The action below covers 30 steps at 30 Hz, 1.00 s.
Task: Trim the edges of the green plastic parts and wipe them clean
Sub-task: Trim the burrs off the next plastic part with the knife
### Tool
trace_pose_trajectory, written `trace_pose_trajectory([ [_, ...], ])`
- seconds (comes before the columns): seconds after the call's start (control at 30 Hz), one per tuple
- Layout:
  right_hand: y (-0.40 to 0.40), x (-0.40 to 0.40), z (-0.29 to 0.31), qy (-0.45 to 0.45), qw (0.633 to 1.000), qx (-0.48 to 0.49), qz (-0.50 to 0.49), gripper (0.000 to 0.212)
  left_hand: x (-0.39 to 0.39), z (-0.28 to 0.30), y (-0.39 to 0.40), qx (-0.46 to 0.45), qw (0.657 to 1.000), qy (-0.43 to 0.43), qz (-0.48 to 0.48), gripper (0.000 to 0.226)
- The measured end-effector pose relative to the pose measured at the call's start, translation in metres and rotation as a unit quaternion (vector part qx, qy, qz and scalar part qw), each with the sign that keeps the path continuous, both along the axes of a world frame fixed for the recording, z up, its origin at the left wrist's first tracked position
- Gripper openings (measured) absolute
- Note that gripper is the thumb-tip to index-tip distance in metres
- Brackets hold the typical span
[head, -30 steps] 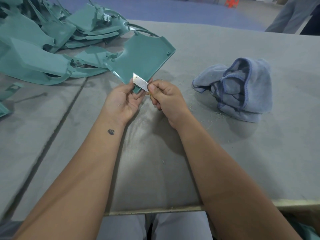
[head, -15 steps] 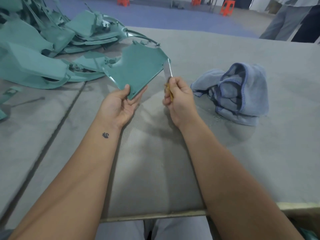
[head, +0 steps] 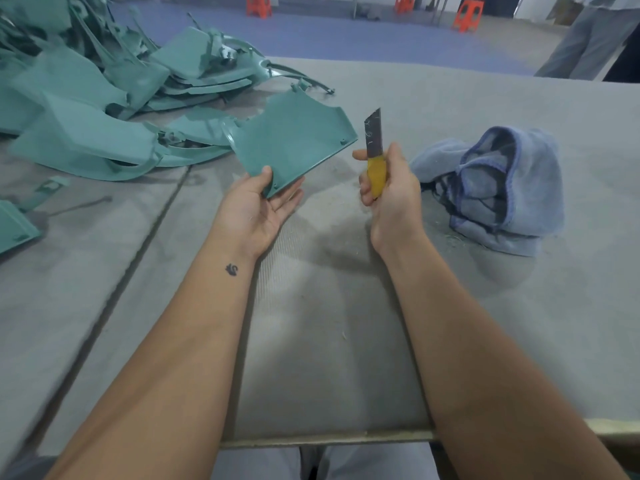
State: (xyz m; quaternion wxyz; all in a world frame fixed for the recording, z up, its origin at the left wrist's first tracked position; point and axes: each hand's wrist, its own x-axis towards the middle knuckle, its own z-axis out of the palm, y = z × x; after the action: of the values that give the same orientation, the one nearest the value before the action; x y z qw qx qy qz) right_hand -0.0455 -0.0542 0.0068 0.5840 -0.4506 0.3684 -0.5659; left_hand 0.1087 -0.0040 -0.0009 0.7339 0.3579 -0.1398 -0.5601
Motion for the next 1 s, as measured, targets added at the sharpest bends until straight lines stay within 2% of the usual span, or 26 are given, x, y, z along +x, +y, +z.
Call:
trace_pose_trajectory([
  [0.27, 0.005, 0.002, -0.002, 0.084, 0.995, -0.047, -0.019, 0.021, 0.0, -0.001, -0.006, -0.002, 1.0, 0.004, 0.02, 0.014],
  [0.5, 0.004, 0.005, -0.005, 0.086, 0.989, -0.117, -0.014, 0.019, -0.001, -0.001, -0.006, 0.005, 1.0, 0.002, 0.026, 0.015],
  [0.67, 0.003, 0.008, -0.008, 0.093, 0.987, -0.128, 0.003, 0.021, -0.002, 0.0, -0.005, 0.012, 1.0, -0.004, 0.023, 0.014],
  [0.87, 0.006, 0.016, -0.015, 0.214, 0.952, -0.208, 0.069, 0.028, -0.004, 0.002, -0.003, 0.006, 1.0, -0.021, -0.001, 0.014],
  [1.0, 0.003, 0.012, -0.012, 0.125, 0.975, -0.182, 0.019, 0.024, -0.003, 0.001, -0.002, 0.01, 1.0, -0.029, 0.002, 0.014],
])
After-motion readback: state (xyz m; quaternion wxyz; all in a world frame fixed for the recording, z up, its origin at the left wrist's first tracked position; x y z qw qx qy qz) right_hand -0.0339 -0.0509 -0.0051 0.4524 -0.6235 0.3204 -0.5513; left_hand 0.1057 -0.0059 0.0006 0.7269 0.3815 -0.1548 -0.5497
